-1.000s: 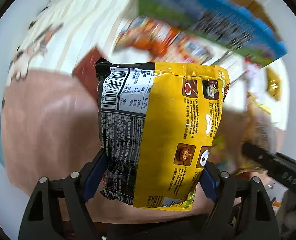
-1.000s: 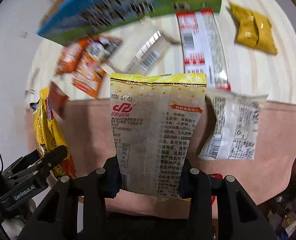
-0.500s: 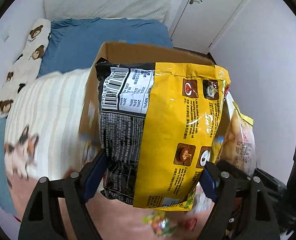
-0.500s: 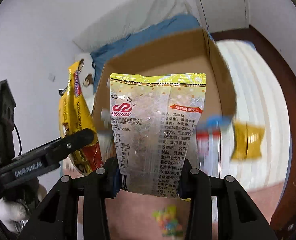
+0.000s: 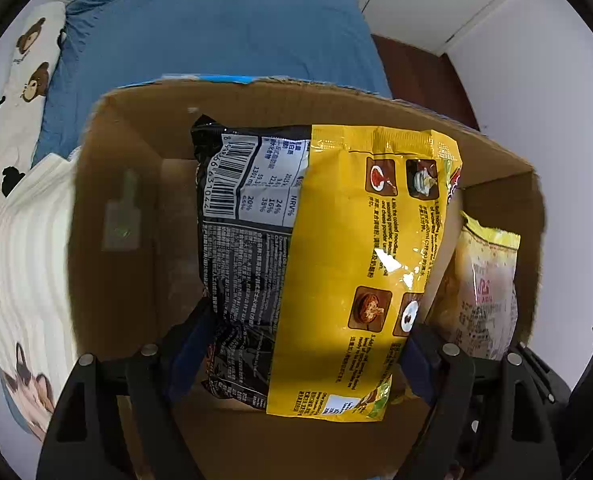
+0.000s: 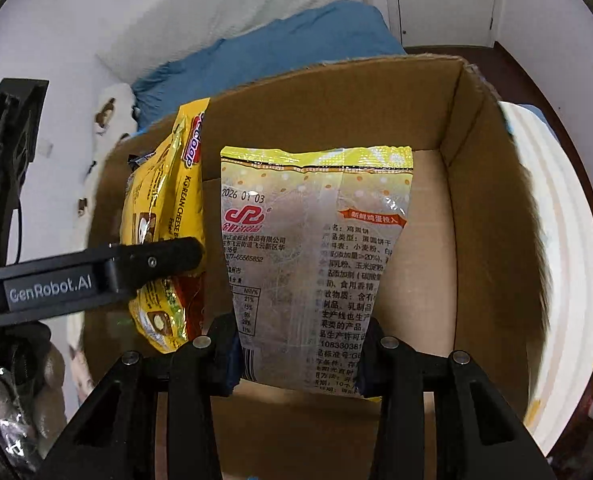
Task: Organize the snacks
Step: 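Lower both packets into the cardboard box and open both tools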
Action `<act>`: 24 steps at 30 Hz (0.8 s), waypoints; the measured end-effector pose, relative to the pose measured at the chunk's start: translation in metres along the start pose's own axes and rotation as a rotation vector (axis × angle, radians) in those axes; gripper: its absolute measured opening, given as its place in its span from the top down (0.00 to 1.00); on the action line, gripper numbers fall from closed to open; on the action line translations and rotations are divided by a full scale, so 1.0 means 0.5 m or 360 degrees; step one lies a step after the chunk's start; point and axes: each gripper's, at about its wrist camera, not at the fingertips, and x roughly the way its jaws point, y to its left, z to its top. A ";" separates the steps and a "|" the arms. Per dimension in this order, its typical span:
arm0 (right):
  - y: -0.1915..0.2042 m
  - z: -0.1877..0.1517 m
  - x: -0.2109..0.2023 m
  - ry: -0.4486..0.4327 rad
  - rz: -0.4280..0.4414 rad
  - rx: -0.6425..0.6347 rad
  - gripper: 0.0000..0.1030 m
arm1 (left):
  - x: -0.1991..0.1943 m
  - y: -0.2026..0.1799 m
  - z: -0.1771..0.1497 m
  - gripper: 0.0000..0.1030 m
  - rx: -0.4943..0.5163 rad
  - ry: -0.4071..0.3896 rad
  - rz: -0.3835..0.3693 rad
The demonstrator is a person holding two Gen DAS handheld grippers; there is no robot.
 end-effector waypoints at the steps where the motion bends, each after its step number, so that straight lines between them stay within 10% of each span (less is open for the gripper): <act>1: -0.007 0.015 0.016 0.0017 -0.0010 -0.0005 0.58 | 0.000 -0.006 0.003 0.20 0.0000 0.0011 0.0001; 8: -0.031 0.069 0.078 0.0138 -0.0062 -0.0026 0.52 | 0.043 -0.035 0.030 0.20 0.0056 0.0146 0.0036; 10: -0.029 0.090 0.100 0.0178 -0.0111 -0.0057 0.07 | 0.051 -0.030 0.030 0.12 0.0049 0.0123 0.0053; 11: -0.030 0.101 0.108 0.0191 -0.0117 -0.0061 0.03 | 0.051 -0.028 0.028 0.09 0.0039 0.0118 0.0048; 24: -0.040 0.073 0.026 0.0140 -0.0130 -0.0068 0.03 | -0.068 0.006 -0.051 0.03 -0.0027 -0.0165 0.0020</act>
